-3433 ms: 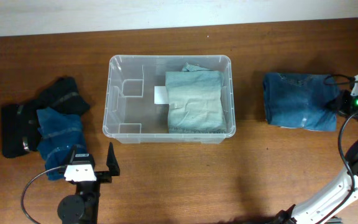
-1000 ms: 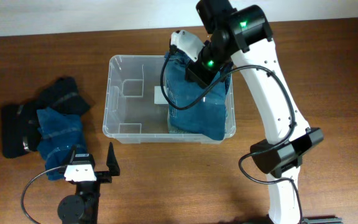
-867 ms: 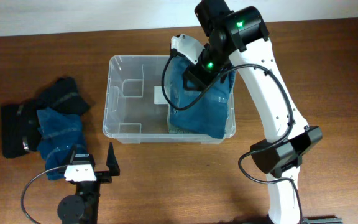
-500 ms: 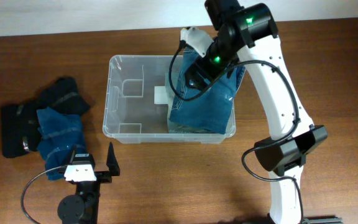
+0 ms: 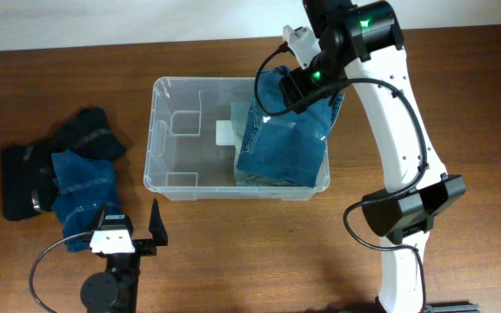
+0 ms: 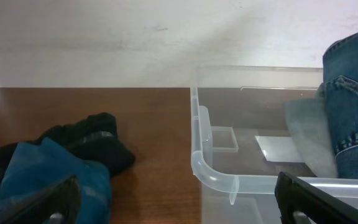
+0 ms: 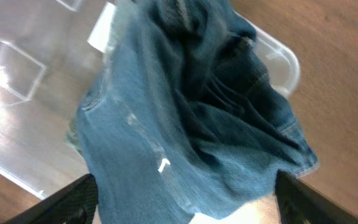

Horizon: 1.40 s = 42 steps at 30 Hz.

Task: Pack container
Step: 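Lift the medium blue jeans and lower them into the box, then adjust the blue jeans inside the box with the right gripper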

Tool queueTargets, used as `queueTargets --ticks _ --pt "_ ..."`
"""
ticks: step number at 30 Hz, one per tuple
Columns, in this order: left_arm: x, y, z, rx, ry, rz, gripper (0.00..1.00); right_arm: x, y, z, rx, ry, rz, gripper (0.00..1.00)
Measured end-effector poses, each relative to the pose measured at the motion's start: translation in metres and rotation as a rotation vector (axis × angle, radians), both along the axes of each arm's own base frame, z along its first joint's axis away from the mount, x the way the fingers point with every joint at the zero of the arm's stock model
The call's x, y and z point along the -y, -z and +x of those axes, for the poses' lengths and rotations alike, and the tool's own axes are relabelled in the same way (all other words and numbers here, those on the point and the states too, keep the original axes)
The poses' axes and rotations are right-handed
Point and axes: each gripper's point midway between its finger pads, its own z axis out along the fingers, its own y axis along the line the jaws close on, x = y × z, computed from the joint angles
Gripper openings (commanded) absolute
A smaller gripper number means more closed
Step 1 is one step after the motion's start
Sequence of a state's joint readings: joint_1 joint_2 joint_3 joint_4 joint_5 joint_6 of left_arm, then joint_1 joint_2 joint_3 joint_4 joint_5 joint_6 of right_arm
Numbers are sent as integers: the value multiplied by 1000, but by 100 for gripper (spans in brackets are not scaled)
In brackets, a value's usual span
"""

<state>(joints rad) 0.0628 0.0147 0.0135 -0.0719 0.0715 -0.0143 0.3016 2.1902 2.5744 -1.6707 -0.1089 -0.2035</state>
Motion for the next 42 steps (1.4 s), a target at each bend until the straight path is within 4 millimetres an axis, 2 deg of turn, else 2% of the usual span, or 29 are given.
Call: queueTargets --ticks 2,4,8,10,13,14,15,17,21,26,31,34,39,42 --pt "0 0 0 0 0 0 99 6 4 0 -7 17 -31 91" --pt "0 0 0 0 0 0 99 12 11 -2 -26 37 -67 91" --pt "0 0 0 0 0 0 100 25 31 -3 -74 105 -120 80" --pt "0 0 0 0 0 0 99 31 37 0 -83 147 -122 66" --pt "0 0 0 0 0 0 99 38 44 9 -81 205 -100 54" --pt "0 0 0 0 0 0 99 39 46 12 -79 217 -90 46" --pt "0 0 0 0 0 0 99 40 50 14 -82 223 -80 24" --pt "0 0 0 0 0 0 99 39 57 18 -87 240 -61 4" --pt "0 0 0 0 0 0 99 31 61 20 -91 241 -17 4" --pt "0 0 0 0 0 0 99 27 56 18 -98 226 8 4" --pt "0 0 0 0 0 0 99 13 27 4 -99 128 74 4" --pt "0 0 0 0 0 0 99 -2 -5 -9 -52 31 97 4" --pt "0 0 0 0 0 0 99 -23 -20 -12 15 -89 103 4" --pt "0 0 0 0 0 0 100 -48 -21 -24 28 -212 96 4"
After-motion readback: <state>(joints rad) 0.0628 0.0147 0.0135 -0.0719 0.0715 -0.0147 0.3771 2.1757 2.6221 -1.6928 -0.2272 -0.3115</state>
